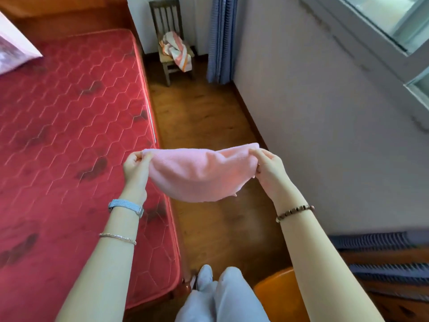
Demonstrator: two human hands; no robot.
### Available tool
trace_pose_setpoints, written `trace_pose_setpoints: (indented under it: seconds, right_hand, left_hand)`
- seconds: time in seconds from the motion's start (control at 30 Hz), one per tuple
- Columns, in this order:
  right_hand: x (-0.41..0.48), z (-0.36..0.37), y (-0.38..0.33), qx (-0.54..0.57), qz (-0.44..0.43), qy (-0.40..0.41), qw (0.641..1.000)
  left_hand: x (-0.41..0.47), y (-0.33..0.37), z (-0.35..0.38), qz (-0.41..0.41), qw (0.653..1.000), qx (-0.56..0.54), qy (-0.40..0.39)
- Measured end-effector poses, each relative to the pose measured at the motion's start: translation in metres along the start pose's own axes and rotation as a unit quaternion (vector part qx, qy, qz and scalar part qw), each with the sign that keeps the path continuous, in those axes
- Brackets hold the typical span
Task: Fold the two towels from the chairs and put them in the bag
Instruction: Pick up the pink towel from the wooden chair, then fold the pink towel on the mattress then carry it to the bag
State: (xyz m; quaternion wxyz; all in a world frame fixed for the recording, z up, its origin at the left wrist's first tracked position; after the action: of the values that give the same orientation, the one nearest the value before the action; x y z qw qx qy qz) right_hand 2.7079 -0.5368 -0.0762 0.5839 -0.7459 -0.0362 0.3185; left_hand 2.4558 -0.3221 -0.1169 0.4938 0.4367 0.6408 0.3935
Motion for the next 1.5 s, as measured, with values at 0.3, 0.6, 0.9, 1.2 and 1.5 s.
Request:
trace_pose_setpoints:
  seconds: [0.3,0.6,0.9,1.2,1.5]
  right_hand:
    - [0.066,0.077,-0.037,-0.046,0.001,-0.105,0.993]
    - [0.120,0.194,-0.083,-0.115,-0.042,-0.294,0.948]
    - [0.121,0.321,-0.072,-0.148,-0.023,-0.377,0.914]
    - [0.078,0.450,-0.047,-0.209,-0.001,-0.411,0.887]
    - [0.017,0.563,-0.046,-0.269,-0.044,-0.467,0.841]
  left_hand:
    - [0.048,-0.001,-0.020,-0.047,0.994,-0.055,0.082]
    - [0.094,-0.004,-0.056,-0.074,0.960,-0.132,0.237]
    - [0.097,-0.030,-0.129,-0.092,0.900,-0.186,0.382]
    - [0.109,-0.061,-0.210,-0.119,0.832,-0.217,0.497]
    - [0.128,-0.055,-0.281,-0.141,0.794,-0.246,0.538]
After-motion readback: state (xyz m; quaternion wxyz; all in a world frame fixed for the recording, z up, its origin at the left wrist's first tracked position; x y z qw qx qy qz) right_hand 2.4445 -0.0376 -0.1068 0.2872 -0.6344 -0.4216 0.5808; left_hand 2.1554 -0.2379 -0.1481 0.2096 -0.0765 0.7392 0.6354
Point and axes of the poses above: each hand's wrist, its own x-axis towards the middle knuckle, its own z-axis out of the palm, y = z × x, the point moved 6 cm from there along x, towards the middle knuckle, and after that the axes turned 13 degrees about y, right-handed, at the moved point
